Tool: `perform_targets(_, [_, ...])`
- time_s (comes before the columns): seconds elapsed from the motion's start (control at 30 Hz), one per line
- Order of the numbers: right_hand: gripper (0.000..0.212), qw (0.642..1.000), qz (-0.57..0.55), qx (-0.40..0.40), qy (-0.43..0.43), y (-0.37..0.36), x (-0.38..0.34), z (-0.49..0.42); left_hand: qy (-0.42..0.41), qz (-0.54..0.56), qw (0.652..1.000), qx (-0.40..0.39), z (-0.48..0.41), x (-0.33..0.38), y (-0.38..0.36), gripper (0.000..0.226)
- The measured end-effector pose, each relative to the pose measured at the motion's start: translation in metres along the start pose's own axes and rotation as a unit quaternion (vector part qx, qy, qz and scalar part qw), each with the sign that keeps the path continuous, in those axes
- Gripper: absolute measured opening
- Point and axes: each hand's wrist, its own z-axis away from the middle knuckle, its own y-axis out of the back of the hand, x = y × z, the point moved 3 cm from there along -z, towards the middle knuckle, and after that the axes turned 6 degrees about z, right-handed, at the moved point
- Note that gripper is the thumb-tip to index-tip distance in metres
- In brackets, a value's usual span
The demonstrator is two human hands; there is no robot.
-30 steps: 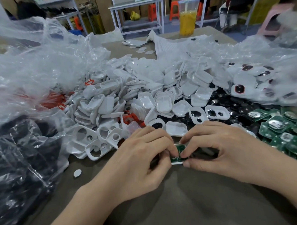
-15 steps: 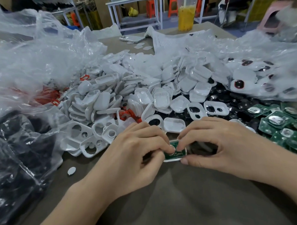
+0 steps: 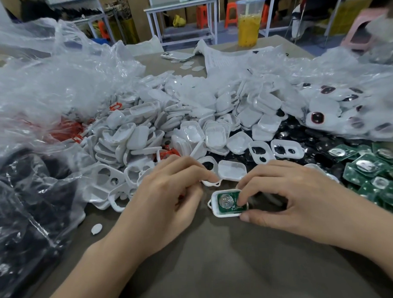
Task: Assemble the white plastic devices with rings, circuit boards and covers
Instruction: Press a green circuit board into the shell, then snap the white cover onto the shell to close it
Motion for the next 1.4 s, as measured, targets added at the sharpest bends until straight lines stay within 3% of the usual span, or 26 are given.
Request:
perform_targets(0.2, [0.037,1.0,0.008,0.003,-0.022,0.004,-0.001,0.0,0.008,-0.043,0.999,0.015,-0.005,-0.006,0.001,0.03])
perform_targets(0.4, [0.037,0.981,0.086,0.164,-0.067,0.015,0.001,-0.001,0.006,-0.068,0.997,0.047,-0.01,-0.013,-0.001,0.03])
perform_targets(0.53, [0.058,0.977,0.129,0.087,-0.144,0.011,0.005,-0.017,0.018,-0.078,0.992,0.097,-0.015,-0.018,0.001,0.03])
perform_targets(0.6, [0.07,0.979,0.136,0.024,-0.147,0.002,0.008,-0.024,0.013,-0.075,0.991,0.106,-0.015,-0.018,0.001,0.029])
perform_targets(0.67, [0.075,0.981,0.135,0.011,-0.136,-0.004,0.011,-0.027,0.009,-0.065,0.991,0.116,-0.015,-0.018,0.002,0.029])
perform_targets(0.8, [0.055,0.983,0.131,0.053,-0.115,-0.005,0.014,-0.025,-0.01,-0.064,0.988,0.143,-0.016,-0.019,0.002,0.026])
perform_targets(0.97, [0.031,0.963,0.123,0.224,-0.088,0.007,0.011,-0.024,-0.118,-0.145,0.969,0.161,-0.024,-0.007,0.0,0.021])
perform_targets(1.07, [0.025,0.948,0.129,0.285,-0.054,0.013,0.004,-0.022,-0.108,-0.095,0.972,0.188,-0.025,0.006,-0.001,0.022])
perform_targets(1.17, [0.013,0.942,0.132,0.307,-0.03,0.014,-0.002,-0.021,-0.073,-0.03,0.982,0.172,-0.024,0.014,-0.001,0.026])
perform_targets(1.27, [0.015,0.943,0.125,0.308,-0.012,0.014,-0.003,-0.02,-0.062,-0.014,0.991,0.119,-0.025,0.017,-0.005,0.029])
perform_targets(1.4, [0.024,0.948,0.109,0.299,-0.008,0.015,-0.006,-0.021,-0.022,0.041,0.991,0.129,-0.023,0.017,-0.003,0.02])
